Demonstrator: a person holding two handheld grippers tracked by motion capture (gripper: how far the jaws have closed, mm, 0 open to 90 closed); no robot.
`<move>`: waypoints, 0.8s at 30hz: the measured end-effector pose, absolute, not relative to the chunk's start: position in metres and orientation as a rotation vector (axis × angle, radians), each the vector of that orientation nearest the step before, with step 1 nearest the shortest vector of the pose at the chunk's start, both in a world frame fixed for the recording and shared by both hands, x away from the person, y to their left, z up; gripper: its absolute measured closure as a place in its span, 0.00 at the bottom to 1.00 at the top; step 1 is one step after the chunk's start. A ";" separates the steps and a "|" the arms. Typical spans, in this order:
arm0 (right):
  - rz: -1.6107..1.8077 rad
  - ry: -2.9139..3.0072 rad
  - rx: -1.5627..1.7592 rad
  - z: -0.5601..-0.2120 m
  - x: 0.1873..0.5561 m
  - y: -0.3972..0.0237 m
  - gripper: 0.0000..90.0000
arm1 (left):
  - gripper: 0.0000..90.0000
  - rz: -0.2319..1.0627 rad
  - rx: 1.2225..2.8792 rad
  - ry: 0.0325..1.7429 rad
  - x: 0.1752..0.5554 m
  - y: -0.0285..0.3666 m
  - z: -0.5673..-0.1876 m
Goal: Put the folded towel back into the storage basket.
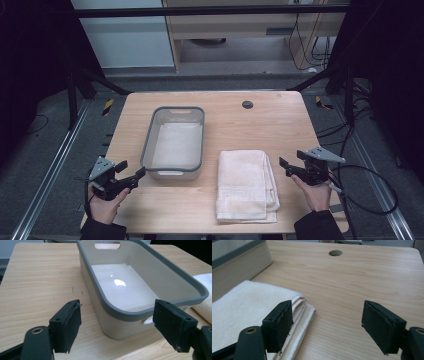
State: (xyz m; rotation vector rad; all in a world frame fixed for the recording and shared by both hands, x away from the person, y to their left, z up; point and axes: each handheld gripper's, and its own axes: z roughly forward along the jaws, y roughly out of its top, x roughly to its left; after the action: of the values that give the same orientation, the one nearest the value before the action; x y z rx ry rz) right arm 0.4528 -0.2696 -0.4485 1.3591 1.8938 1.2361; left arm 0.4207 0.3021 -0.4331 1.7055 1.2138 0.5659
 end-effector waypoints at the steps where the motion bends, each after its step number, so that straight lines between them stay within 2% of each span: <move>1: 1.243 1.892 1.356 -0.447 0.453 -0.269 0.29 | 0.24 0.567 1.702 1.212 0.421 0.301 -0.432; 24: 1.305 1.916 1.323 -0.423 0.460 -0.261 0.33 | 0.24 0.554 1.714 1.148 0.427 0.280 -0.411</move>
State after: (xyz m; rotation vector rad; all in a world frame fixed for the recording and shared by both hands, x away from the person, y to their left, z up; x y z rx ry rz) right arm 0.4597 -0.2614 -0.4234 1.3230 1.9163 1.3049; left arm 0.4273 0.2796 -0.4109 1.7139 1.1480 0.5544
